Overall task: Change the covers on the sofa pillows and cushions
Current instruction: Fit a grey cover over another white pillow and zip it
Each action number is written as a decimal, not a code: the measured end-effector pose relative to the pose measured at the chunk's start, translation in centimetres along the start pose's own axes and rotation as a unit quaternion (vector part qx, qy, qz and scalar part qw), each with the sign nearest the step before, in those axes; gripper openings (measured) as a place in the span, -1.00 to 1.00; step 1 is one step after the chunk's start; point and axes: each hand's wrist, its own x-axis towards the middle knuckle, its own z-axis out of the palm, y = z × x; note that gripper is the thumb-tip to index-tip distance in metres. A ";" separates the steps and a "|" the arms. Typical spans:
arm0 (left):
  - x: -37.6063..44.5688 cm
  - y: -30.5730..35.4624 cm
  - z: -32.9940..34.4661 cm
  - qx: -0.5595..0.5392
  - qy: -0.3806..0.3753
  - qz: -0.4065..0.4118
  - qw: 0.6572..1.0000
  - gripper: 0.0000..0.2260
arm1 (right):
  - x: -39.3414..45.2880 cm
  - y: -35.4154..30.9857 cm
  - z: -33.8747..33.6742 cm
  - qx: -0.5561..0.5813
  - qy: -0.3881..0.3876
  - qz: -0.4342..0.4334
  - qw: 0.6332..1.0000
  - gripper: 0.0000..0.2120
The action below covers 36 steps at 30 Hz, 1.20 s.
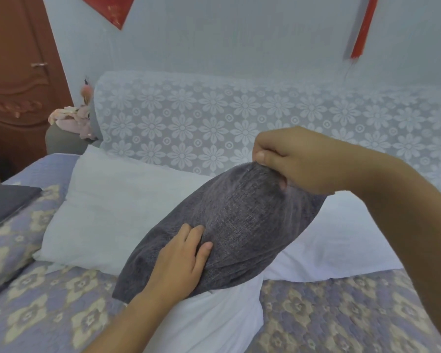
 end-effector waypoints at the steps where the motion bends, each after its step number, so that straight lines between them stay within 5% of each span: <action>1: -0.1 -0.1 0.0 -0.001 -0.001 -0.003 1.000 -0.54 | 0.4 0.3 0.1 0.010 -0.010 -0.001 1.000 -0.77; 3: 0.0 -0.5 0.0 -0.001 -0.004 -0.010 1.000 -0.54 | 1.4 1.0 0.5 0.059 0.072 -0.024 0.995 -0.78; 6: -0.1 -0.8 0.0 0.001 -0.003 -0.017 1.000 -0.56 | 2.2 2.7 0.3 0.238 0.310 -0.035 0.920 -0.83; 8: -0.1 -1.0 0.0 -0.001 -0.001 -0.023 1.000 -0.57 | 1.7 3.7 0.4 0.301 0.225 -0.066 0.924 -0.88; 10: -0.1 -1.1 0.0 -0.004 0.000 -0.027 1.000 -0.59 | 1.1 3.9 1.2 0.244 0.038 -0.077 0.966 -0.73; 12: 0.0 -1.0 0.0 -0.005 0.005 -0.023 1.000 -0.62 | 1.2 3.7 2.1 0.178 -0.035 -0.102 0.978 -0.73; 14: 0.0 -0.6 -0.2 -0.033 0.009 -0.028 0.999 -0.70 | 2.2 3.2 3.2 0.178 0.088 -0.107 0.974 -0.91; 17: 0.2 -0.6 -0.5 -0.110 0.022 -0.069 0.991 -0.70 | 4.0 3.5 5.0 0.238 0.345 -0.019 0.908 -0.93; 21: 0.0 -3.7 -0.4 -0.078 0.059 -0.198 0.975 -0.46 | 6.2 10.4 11.9 0.081 0.241 0.145 0.956 -0.45; 24: -0.4 -7.3 -0.2 -0.081 0.019 -0.289 0.954 -0.38 | 6.4 13.8 17.5 0.193 0.217 0.293 0.911 -0.26; 28: 0.2 -8.8 -0.2 -0.218 0.006 -0.359 0.908 -0.18 | 7.6 13.6 22.9 0.493 0.103 0.339 0.795 -0.30; 30: 0.1 -9.6 0.1 -0.159 0.035 -0.389 0.907 -0.16 | 9.1 12.9 24.0 0.488 0.100 0.332 0.801 -0.42; 34: -0.8 -8.4 0.7 0.028 0.185 -0.275 0.943 -0.56 | 13.5 12.0 22.7 0.485 0.193 0.292 0.801 -0.45; 36: -0.8 -7.6 0.7 0.057 0.171 -0.167 0.969 -0.55 | 15.2 12.0 21.2 0.533 0.189 0.268 0.780 -0.43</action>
